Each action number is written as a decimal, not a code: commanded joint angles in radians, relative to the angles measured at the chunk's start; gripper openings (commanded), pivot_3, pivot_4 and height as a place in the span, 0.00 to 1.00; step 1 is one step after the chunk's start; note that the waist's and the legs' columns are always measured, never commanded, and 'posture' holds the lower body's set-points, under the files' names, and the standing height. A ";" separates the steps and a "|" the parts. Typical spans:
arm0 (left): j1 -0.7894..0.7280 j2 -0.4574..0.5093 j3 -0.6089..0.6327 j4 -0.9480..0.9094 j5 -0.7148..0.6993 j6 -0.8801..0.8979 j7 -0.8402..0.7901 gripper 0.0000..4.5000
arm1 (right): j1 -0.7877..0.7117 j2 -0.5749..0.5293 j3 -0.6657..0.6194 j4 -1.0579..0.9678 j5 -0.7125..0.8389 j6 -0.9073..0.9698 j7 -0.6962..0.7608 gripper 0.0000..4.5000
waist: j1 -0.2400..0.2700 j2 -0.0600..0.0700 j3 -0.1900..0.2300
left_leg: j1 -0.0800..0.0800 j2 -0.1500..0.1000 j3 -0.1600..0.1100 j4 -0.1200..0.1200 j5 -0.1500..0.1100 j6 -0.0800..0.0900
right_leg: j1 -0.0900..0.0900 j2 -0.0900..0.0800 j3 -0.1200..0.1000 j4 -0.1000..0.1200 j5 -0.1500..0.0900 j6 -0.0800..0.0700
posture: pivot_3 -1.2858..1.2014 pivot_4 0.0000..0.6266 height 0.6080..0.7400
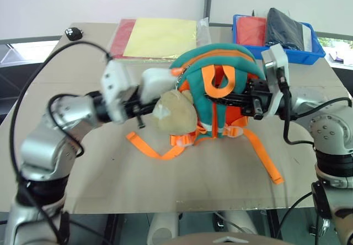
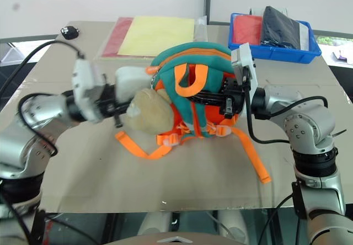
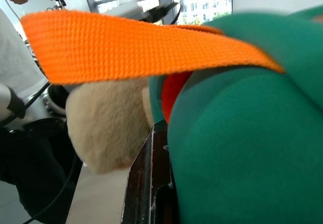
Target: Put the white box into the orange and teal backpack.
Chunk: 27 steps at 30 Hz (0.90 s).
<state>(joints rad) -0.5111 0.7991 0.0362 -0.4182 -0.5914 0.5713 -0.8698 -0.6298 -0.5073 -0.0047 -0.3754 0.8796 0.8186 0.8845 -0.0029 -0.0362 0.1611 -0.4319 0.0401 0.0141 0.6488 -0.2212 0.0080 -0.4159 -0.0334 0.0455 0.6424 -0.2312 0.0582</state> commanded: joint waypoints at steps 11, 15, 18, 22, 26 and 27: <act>-0.018 0.072 0.260 0.116 -0.349 0.442 -0.060 0.82 | 0.099 -0.026 0.040 -0.071 -0.150 -0.066 -0.106 0.00 | -0.033 0.000 0.000 | 0.002 0.003 -0.002 0.000 0.000 0.000 | 0.000 0.002 -0.001 0.002 -0.001 -0.001 | 0.52 0.24 1.00; 0.078 0.156 0.430 0.148 -0.635 0.674 -0.068 0.82 | 0.092 -0.007 0.044 -0.055 -0.170 -0.075 -0.138 0.00 | -0.033 0.000 0.000 | 0.005 0.001 -0.001 0.001 0.000 0.000 | 0.004 0.000 -0.001 0.001 -0.001 0.000 | 0.52 0.24 1.00; 0.143 0.157 0.483 0.152 -0.808 0.766 0.006 0.82 | 0.084 0.005 0.042 -0.045 -0.179 -0.079 -0.147 0.00 | -0.027 -0.001 -0.001 | 0.004 0.001 -0.002 0.002 0.000 0.000 | 0.004 -0.001 -0.002 0.001 -0.001 0.000 | 0.52 0.24 1.00; 0.184 0.043 0.396 0.070 -0.978 0.707 0.299 0.82 | 0.073 0.012 0.042 -0.051 -0.177 -0.074 -0.159 0.00 | -0.013 -0.001 -0.001 | 0.005 0.001 -0.003 0.002 0.000 0.000 | 0.005 -0.002 -0.002 0.002 -0.001 0.000 | 0.52 0.24 1.00; 0.202 -0.021 0.316 -0.001 -0.949 0.657 0.415 0.82 | 0.071 0.019 0.031 -0.059 -0.170 -0.070 -0.181 0.00 | -0.011 -0.001 -0.001 | 0.005 0.001 -0.002 0.002 0.000 0.000 | 0.005 -0.001 -0.002 0.002 -0.001 -0.001 | 0.52 0.24 1.00; 0.193 -0.042 0.293 -0.001 -0.935 0.641 0.441 0.82 | 0.069 0.020 0.027 -0.059 -0.169 -0.068 -0.187 0.00 | -0.010 -0.001 -0.001 | 0.005 0.001 -0.002 0.002 0.000 0.000 | 0.004 -0.001 -0.002 0.002 0.000 -0.001 | 0.52 0.24 1.00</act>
<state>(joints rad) -0.3040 0.7694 0.3425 -0.3873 -1.5249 1.2539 -0.4698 -0.5450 -0.4877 0.0485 -0.4141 0.7112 0.7548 0.7151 -0.0133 -0.0374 0.1603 -0.4266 0.0406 0.0117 0.6506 -0.2211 0.0079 -0.4114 -0.0347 0.0440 0.6446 -0.2316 0.0574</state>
